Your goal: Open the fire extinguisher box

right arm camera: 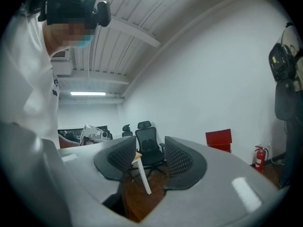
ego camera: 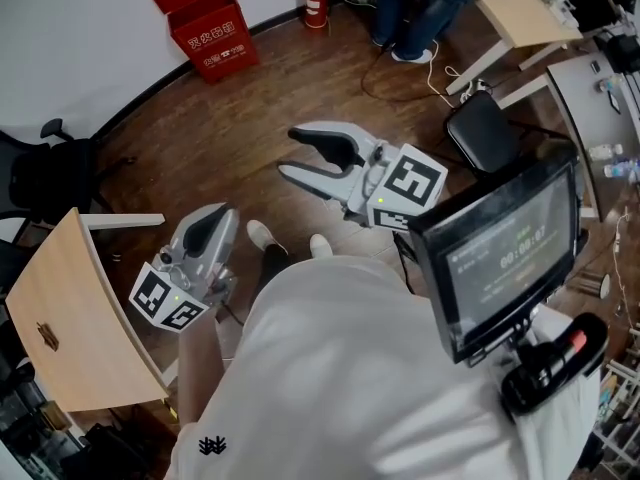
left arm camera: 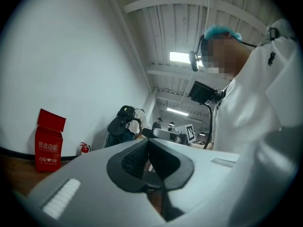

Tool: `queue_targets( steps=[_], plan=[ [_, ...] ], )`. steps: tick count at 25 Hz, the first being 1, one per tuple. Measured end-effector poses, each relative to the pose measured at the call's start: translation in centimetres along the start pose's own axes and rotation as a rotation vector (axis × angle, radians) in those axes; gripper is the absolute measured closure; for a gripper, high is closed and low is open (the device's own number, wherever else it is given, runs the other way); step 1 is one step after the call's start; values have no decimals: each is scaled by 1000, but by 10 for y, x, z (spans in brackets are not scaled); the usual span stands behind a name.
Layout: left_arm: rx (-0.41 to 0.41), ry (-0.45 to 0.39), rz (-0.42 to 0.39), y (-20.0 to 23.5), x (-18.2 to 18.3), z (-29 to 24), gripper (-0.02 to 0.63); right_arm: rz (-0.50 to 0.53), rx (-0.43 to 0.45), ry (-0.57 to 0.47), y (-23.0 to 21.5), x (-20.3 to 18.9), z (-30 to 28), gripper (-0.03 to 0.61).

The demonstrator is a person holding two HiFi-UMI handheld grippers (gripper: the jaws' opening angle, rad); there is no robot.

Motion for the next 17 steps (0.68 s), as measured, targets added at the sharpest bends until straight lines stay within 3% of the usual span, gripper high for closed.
queue_targets(
  steps=[17],
  plan=[
    [-38,11,1,-5,-2,-10,617,12,13,15,3,-3,4,391]
  ],
)
Point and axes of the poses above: the fingertips, and each gripper's own axes: z backward along the fingers, y to its left, x out of its top, the point moved 8 cm from there along z, backward along the fingers, and after that the axes turned 12 degrees about -z, right-handed, at the moved point
